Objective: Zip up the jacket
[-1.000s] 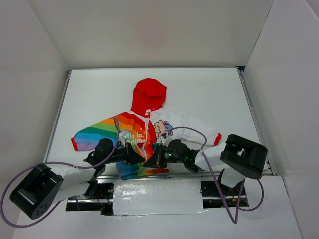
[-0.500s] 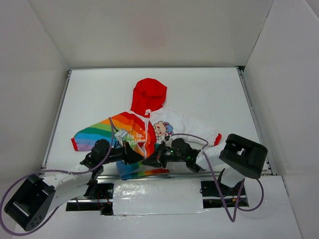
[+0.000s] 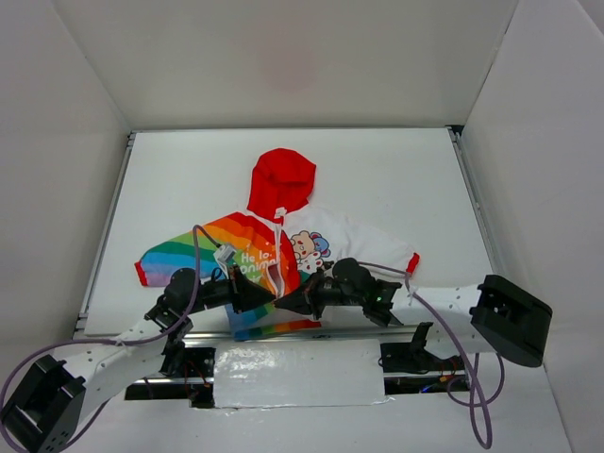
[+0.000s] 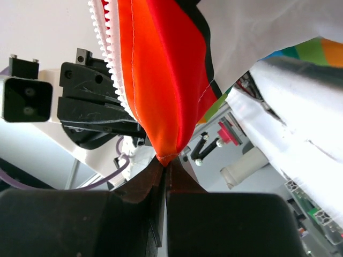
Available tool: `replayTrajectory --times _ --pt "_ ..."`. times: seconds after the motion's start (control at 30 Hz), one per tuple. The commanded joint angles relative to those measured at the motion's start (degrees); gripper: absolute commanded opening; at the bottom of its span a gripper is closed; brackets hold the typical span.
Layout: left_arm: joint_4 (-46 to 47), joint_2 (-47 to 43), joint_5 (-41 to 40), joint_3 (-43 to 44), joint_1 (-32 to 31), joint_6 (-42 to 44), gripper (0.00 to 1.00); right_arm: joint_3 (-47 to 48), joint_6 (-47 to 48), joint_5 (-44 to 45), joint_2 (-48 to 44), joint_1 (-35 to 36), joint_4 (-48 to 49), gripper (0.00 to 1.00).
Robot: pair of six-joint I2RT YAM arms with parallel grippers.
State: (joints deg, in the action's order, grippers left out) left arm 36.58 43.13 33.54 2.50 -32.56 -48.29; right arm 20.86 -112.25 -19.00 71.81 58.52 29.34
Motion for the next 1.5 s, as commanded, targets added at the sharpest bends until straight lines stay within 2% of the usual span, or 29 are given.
replayTrajectory --times 0.0,0.13,0.23,0.37,0.4,0.47,0.77,0.9,1.0,1.07,1.1,1.17,1.2,1.27,1.33,1.47 --pt "0.7 0.1 -0.1 -3.7 -0.1 1.3 0.0 1.2 -3.2 2.5 -4.0 -0.2 -4.5 0.0" --pt "0.4 0.1 -0.4 -3.4 -0.2 1.5 0.0 -2.0 -3.2 0.5 -1.5 -0.9 2.0 0.0" --pt "0.8 0.1 -0.2 -3.3 -0.4 1.5 0.0 -4.0 -3.1 0.1 1.5 -0.9 12.0 0.0" --pt "1.0 0.4 -0.5 -3.4 -0.6 1.6 0.0 -9.3 -3.9 0.0 4.7 -0.9 24.5 0.17" --pt "1.2 0.6 -0.5 -3.5 -0.7 1.7 0.0 -9.6 -3.8 -0.1 5.4 -0.9 25.2 0.3" --pt "1.5 0.8 -0.7 -3.5 -0.8 1.7 0.0 -9.0 -2.9 -0.5 5.4 -0.9 24.5 0.39" --pt "2.7 2.0 -0.9 -3.6 -1.3 1.6 0.0 -9.2 -3.6 -0.3 7.2 -1.0 28.0 0.39" --pt "2.7 2.2 -1.2 -3.4 -1.4 1.6 0.0 -8.7 2.6 -1.5 9.0 -0.9 31.7 0.4" --pt "1.6 2.0 -1.2 -2.9 -1.5 1.9 0.0 -7.9 12.5 -2.2 6.7 -0.9 27.0 0.42" --pt "1.0 1.8 -1.1 -2.9 -1.5 2.1 0.0 -7.0 20.9 -1.2 3.2 -0.7 18.9 0.48" --pt "0.9 1.8 -1.1 -2.9 -1.5 2.2 0.0 -6.3 23.3 0.0 1.5 0.1 15.2 0.55" --pt "0.7 1.7 -1.0 -2.9 -1.5 2.2 0.0 -5.8 29.2 6.9 -4.2 1.2 3.6 0.64" --pt "0.9 1.8 -1.1 -2.9 -1.6 2.1 0.0 -5.7 31.1 9.7 -6.1 2.5 0.9 0.69" --pt "1.4 2.0 -0.9 -2.9 -1.8 1.8 0.0 -5.7 35.4 16.1 -9.8 3.3 -3.9 0.71" --pt "2.3 2.5 -0.8 -1.5 -2.0 1.4 0.0 -6.3 37.5 17.5 -10.2 3.4 -3.4 0.75" --pt "3.1 3.4 -0.8 -0.9 -2.2 0.9 0.0 -6.5 43.1 18.5 -6.3 3.6 2.1 0.66"
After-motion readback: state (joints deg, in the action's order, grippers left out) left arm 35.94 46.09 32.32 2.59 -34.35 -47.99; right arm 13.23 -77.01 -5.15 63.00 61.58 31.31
